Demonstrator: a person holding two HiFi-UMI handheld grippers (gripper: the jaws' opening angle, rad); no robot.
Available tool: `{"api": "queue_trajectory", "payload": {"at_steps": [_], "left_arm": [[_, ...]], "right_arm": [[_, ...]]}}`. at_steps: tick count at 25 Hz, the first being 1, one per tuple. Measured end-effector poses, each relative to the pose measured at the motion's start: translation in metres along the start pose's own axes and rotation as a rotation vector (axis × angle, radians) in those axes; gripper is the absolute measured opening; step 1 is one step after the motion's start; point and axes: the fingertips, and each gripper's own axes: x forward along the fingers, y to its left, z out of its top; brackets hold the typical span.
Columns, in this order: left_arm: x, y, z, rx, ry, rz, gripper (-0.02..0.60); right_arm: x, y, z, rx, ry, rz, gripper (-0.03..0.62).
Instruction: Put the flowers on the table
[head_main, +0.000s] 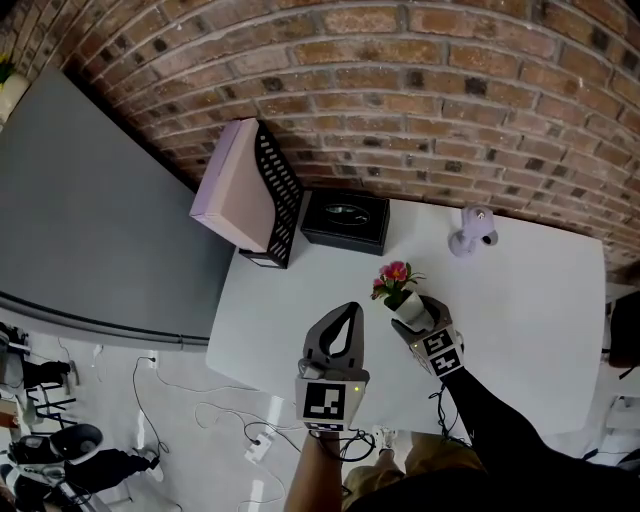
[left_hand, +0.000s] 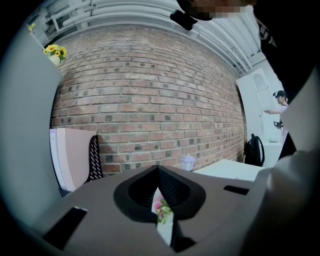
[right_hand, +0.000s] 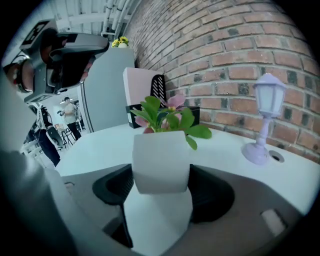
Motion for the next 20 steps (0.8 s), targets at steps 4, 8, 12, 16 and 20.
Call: {"api": "queue_trajectory", "payload": {"at_steps": [4,8,12,16,20], "left_arm": [[-0.003,-0.001,-0.003,-0.01,0.007,-0.001,0.008],[-0.006,0.001,-0.007,-0.013,0.004,0.006,0.008],[-0.007,0.0,-0.006,-0.013,0.001,0.004,0.008],[-0.007,-0.002,-0.005,-0.013,-0.001,-0.001,0.008],[-0.008,-0.001,-0.006,-0.011,-0.002,0.003,0.008]], "right_arm": [[-0.002,0.003,-0.009,-0.007,0.012,-0.007,0.344],[-0.007,0.007,-0.006,0.015,-0.003,-0.008,0.346],[-0.019,0.009,0.011,0.032,-0.02,-0.019,0.356],[-0.012,0.006,0.027,0.032,0.024,-0.025,0.372],[0.006,0.004,0.024,0.044,0.148,0.0,0.379]]}}
